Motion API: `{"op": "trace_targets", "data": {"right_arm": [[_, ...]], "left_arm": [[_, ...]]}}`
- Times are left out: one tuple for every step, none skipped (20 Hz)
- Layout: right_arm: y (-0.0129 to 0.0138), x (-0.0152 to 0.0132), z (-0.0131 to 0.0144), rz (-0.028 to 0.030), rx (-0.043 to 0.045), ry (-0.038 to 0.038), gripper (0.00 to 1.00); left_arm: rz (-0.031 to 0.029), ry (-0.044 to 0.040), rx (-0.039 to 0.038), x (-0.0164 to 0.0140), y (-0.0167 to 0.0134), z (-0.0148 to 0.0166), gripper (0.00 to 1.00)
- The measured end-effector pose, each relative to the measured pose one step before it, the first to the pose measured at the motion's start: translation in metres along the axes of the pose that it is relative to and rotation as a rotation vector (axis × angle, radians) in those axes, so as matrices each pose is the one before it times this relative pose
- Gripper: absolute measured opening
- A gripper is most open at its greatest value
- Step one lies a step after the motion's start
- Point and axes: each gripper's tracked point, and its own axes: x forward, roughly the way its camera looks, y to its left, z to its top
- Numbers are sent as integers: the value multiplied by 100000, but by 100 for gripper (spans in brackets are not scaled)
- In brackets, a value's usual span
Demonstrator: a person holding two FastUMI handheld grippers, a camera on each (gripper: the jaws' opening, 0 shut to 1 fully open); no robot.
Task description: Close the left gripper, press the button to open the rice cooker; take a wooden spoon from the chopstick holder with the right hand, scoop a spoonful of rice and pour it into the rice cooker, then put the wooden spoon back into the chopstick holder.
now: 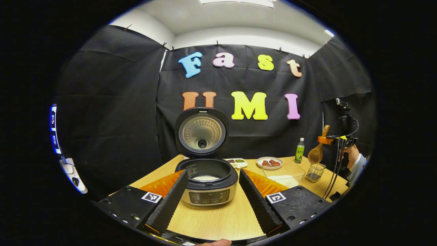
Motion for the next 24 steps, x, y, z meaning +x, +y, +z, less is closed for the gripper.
{"op": "trace_targets", "data": {"right_arm": [[1431, 175, 218, 1157, -626, -358, 10], [1064, 414, -94, 987, -745, 125, 10], [1253, 424, -193, 1097, -381, 434, 10], [1328, 552, -470, 1127, 160, 1002, 8], [1089, 551, -611, 1108, 223, 1434, 8], [923, 586, -601, 754, -25, 1273, 8], [829, 685, -804, 171, -554, 1744, 8], [467, 512, -778, -405, -1046, 1201, 8], [425, 619, -921, -1006, -1068, 1276, 8], [502, 704, -1055, -1183, -1025, 1661, 8], [490, 584, -1033, -416, -1466, 2257, 8], [360, 640, -1487, -1136, -1369, 3308, 8], [226, 500, -940, -1126, -215, 2259, 8], [373, 571, -602, -132, -537, 1084, 8], [209, 445, -335, -593, -971, 289, 8], [-200, 332, -233, -1922, -1166, -134, 8], [-444, 250, -62, -2530, -1197, -536, 8], [-386, 170, -15, -2442, -893, -1087, 8], [-383, 207, 201, -2188, -1058, -1229, 8], [-249, 266, 164, -1821, -1788, -1483, 8], [-341, 280, 145, -2333, -2126, -1217, 8], [-453, 297, -105, -2763, -2327, -735, 8], [-207, 292, -270, -2149, -1614, -222, 8], [676, 359, -617, 1599, 433, 1093, 8]], "left_arm": [[-90, -87, -116, -217, 235, -61, 96], [44, -3, -152, -40, 165, -177, 96], [89, 97, -103, -110, 137, -103, 96], [39, 70, -119, -99, 177, -103, 95], [-80, 204, -57, -73, 107, -98, 95], [183, 173, -57, -61, 187, -121, 95], [164, 143, -6, -97, 222, -23, 96], [116, -45, 7, -107, 98, -90, 96], [28, -42, 152, -105, 207, -103, 96], [134, 38, 130, -24, 173, -43, 96], [279, 134, -87, 105, 273, -77, 96], [75, 169, -254, 58, 142, -38, 95], [335, 381, -443, 36, 276, -258, 95], [368, 504, -593, 21, 320, -226, 95], [8, -92, -552, 9, 138, -147, 96], [-139, -142, -449, 31, 2, -95, 96], [8, 450, -353, -12, 221, -224, 95], [350, 852, -245, 66, 353, -428, 95], [656, 1118, -76, 313, 345, -493, 96], [841, 872, -39, 273, 302, -404, 96], [940, 927, 4, 150, 401, -403, 96], [734, 714, -104, 295, 370, -265, 96], [426, 631, -260, 213, 285, -216, 96], [189, 285, -459, 163, 99, -113, 96]]}}
